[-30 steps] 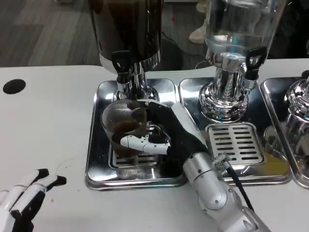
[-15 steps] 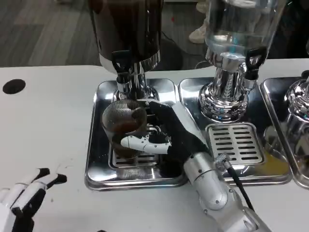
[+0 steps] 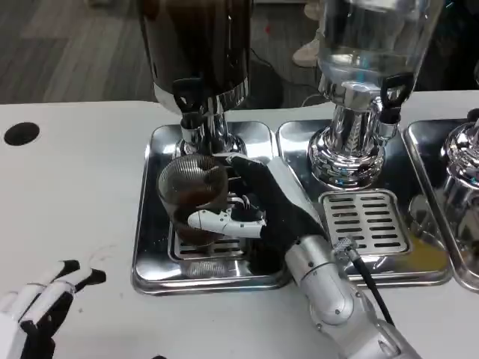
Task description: Grasp the cup under the faucet to collect the drink, then remove the cup.
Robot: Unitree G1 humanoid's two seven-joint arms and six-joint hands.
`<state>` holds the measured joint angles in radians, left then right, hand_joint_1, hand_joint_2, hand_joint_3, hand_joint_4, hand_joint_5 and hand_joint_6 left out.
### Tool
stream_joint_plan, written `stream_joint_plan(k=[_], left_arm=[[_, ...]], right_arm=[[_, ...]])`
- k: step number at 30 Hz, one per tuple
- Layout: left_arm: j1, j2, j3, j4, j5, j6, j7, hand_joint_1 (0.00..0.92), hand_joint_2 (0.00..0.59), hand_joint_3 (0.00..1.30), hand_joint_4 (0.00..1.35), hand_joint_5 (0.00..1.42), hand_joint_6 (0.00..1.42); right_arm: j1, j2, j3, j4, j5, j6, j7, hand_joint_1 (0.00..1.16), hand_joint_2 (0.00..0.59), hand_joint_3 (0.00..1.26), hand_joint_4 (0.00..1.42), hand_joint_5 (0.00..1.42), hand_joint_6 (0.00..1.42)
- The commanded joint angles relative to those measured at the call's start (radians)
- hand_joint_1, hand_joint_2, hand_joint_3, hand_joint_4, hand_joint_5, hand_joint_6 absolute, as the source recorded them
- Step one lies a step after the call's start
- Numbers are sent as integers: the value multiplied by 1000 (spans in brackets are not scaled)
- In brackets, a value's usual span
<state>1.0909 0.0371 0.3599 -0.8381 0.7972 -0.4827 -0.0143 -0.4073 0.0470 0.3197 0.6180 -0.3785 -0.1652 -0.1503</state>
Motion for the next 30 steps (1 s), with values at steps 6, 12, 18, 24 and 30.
stream_joint_plan(k=[6, 12, 18, 24, 30], left_arm=[[-6, 4, -27, 9, 28, 16, -19, 0, 101, 314, 188, 258, 459], [-13, 6, -34, 9, 34, 25, -21, 0, 101, 314, 188, 258, 458], [-17, 8, -49, 19, 45, 30, -20, 0, 101, 314, 188, 258, 457], [-22, 11, -58, 21, 50, 35, -20, 0, 101, 312, 189, 258, 463], [-28, 15, -64, 21, 51, 41, -21, 0, 102, 307, 188, 258, 466]], right_arm=[[0, -11, -14, -50, 20, -11, 11, 654, 100, 373, 394, 397, 301], [12, -21, -13, -88, 22, -1, 27, 654, 100, 381, 394, 404, 301], [28, -27, -19, -123, 25, 11, 44, 654, 100, 385, 394, 407, 301], [42, -35, -26, -148, 29, 23, 62, 653, 100, 385, 394, 407, 301], [55, -44, -31, -177, 27, 37, 79, 646, 96, 386, 408, 413, 301]])
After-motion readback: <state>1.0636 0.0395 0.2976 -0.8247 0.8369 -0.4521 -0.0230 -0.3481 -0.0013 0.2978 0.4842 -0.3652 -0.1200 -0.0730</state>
